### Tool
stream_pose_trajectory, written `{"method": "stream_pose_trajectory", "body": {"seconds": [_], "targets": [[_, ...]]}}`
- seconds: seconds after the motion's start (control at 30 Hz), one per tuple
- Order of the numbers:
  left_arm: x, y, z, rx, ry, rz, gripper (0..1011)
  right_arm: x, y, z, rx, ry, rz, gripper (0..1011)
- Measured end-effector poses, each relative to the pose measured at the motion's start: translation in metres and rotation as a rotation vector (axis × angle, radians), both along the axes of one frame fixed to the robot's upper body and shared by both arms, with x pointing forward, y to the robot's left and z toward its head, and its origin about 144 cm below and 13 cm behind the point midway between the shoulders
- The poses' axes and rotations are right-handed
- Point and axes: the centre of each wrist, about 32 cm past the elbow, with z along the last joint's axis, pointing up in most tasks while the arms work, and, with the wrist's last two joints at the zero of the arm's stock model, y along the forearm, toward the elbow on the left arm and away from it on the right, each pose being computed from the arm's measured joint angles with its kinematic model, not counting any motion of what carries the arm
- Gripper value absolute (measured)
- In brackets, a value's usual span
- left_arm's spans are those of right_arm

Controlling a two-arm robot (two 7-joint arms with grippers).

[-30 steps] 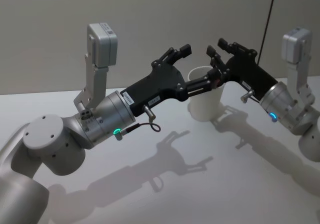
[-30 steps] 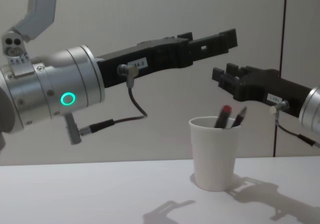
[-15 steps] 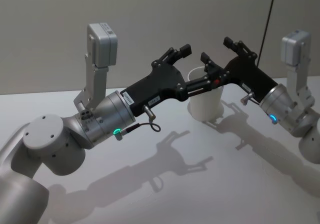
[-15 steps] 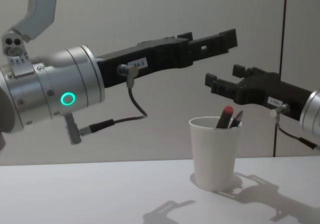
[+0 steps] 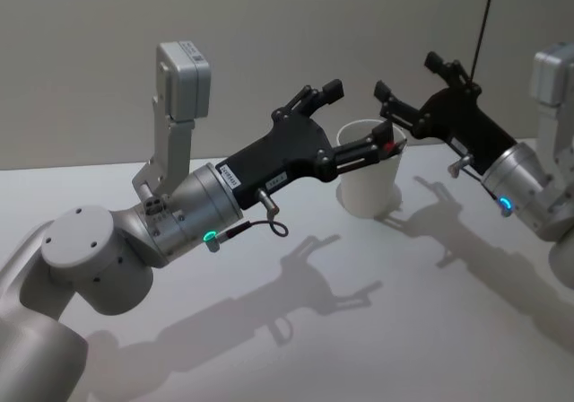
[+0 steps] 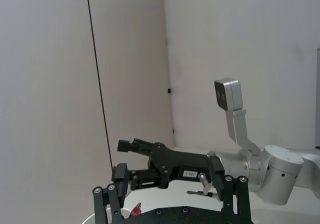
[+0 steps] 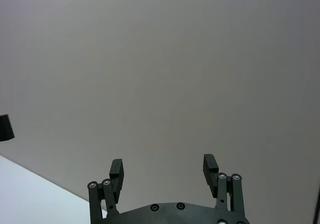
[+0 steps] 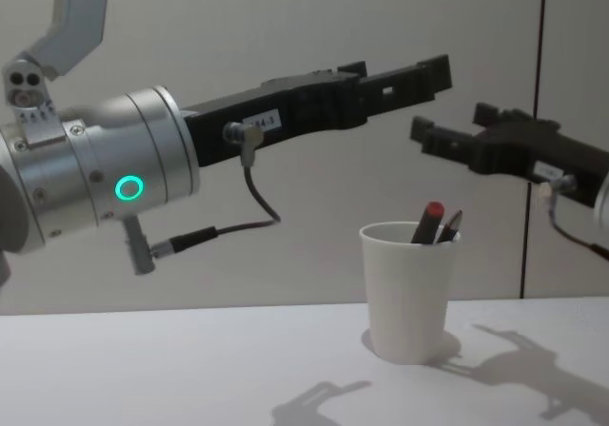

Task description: Place the pen into the pen holder.

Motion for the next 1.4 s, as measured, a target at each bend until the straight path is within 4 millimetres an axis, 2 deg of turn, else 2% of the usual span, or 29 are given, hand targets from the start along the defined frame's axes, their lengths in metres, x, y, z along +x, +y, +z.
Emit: {"method": "stream_pose_trajectory", "body": {"seconds": [0.57,0.83,1.4], "targets": [[0.0,0.0,-0.001,0.003,0.001,0.005,1001,-0.018,-0.021,0.013,0.054,0.022,-0.138,1001],[-0.004,-0.001,-0.005,0.03,0.01,0.068,1001,-0.023,-0.019,0.011,0.052,0.031,-0.142,1001],[-0.019,-0.005,-0.02,0.132,0.018,0.296,1001,-0.063,-0.013,-0.001,0.022,0.108,-0.197,1002]]}}
